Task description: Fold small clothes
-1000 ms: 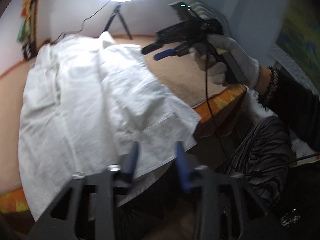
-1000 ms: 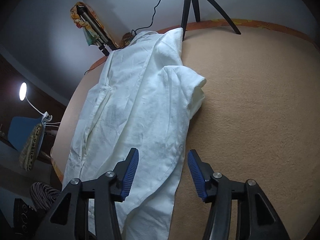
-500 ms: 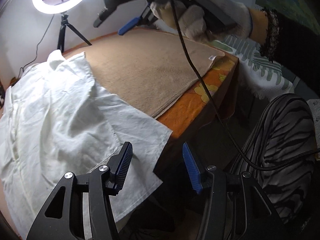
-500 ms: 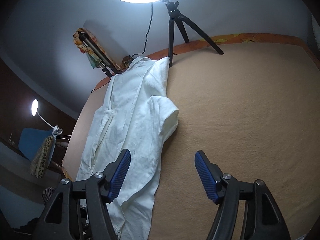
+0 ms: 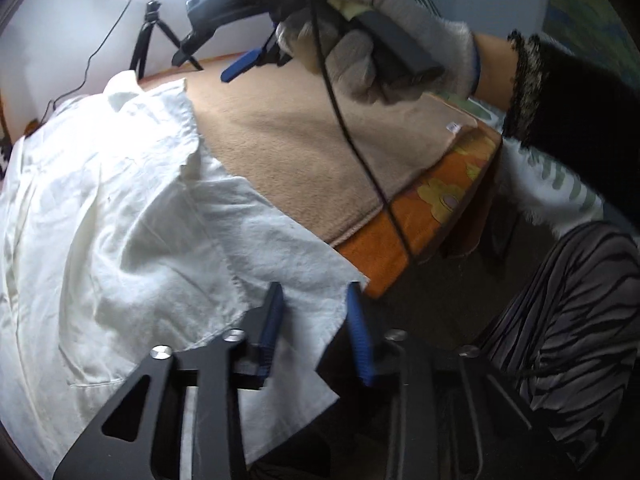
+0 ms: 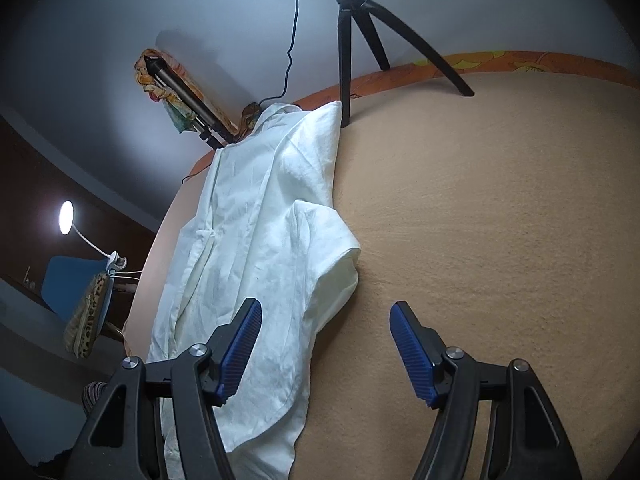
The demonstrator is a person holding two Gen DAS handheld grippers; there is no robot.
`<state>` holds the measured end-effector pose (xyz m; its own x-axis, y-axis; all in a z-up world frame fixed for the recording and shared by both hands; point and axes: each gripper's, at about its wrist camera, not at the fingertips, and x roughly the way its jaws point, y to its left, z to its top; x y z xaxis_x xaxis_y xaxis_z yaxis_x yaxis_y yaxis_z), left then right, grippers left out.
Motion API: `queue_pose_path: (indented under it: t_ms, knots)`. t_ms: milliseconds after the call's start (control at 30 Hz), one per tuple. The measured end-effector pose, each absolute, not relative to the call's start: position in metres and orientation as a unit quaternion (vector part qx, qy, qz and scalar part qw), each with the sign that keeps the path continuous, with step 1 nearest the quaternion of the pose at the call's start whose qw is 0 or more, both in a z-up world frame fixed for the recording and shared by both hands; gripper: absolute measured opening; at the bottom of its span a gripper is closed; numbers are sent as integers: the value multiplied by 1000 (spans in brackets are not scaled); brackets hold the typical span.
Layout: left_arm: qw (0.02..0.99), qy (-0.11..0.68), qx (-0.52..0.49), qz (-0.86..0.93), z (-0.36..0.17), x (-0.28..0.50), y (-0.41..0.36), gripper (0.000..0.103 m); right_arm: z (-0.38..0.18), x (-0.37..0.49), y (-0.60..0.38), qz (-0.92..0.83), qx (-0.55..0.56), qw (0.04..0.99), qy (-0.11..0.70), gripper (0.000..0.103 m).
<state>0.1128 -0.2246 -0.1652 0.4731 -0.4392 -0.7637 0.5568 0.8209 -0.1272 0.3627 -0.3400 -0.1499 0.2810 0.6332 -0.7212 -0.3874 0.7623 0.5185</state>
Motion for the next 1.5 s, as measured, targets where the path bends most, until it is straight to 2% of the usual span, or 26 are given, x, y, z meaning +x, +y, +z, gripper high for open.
queue_pose_path:
  t_ms: [100,333,433,500,533,567,700,733,767,800,933,1133,1200,1233,1267,1367,1433,1500]
  knots:
    - [859,418,59,-291,-166,114,-219,3,-159,371,-326,325,114,787,512,70]
    - [861,402,43,-310,-154,107,-220,3,-168,383,-310,325,94,778,530,70]
    - [860,406,66,-301,-153,109,-236,15,-159,381,-315,315,64,785,530,70]
    - [860,410,78,-295,-156,111,-246,35,-150,379,-322,312,56,787,530,70]
    - [858,414,79,-294,-158,113,-250,39,-145,379,-327,310,51,789,528,70]
    - [858,417,85,-288,-160,114,-254,42,-140,378,-333,307,46,792,526,71]
    - [864,401,135,-273,-167,108,-266,42,-126,379,-353,298,53,802,515,73]
    - [865,399,130,-275,-169,108,-264,42,-124,379,-355,299,58,803,512,73]
    - [867,396,124,-277,-169,109,-262,31,-123,380,-357,302,65,804,508,73]
    - [869,390,123,-277,-169,109,-259,7,-124,381,-357,307,75,803,505,73]
    - [868,402,63,-284,-166,120,-239,5,-138,384,-345,318,95,796,506,73]
    - [887,369,-2,-278,-137,107,-207,5,-164,388,-309,327,93,781,523,73]
    - [890,362,-11,-275,-131,102,-202,5,-169,390,-299,323,85,779,531,69]
    - [891,360,-13,-274,-129,101,-200,5,-171,391,-296,318,82,778,535,58]
    - [893,359,-19,-272,-127,101,-197,5,-172,391,-293,311,80,779,539,40]
    - [893,359,-45,-268,-126,100,-184,5,-165,392,-286,284,64,788,543,17]
    - [893,356,-59,-267,-125,98,-181,5,-155,390,-280,277,55,793,540,7]
    - [893,354,-70,-269,-124,94,-174,5,-145,387,-271,266,39,800,536,4]
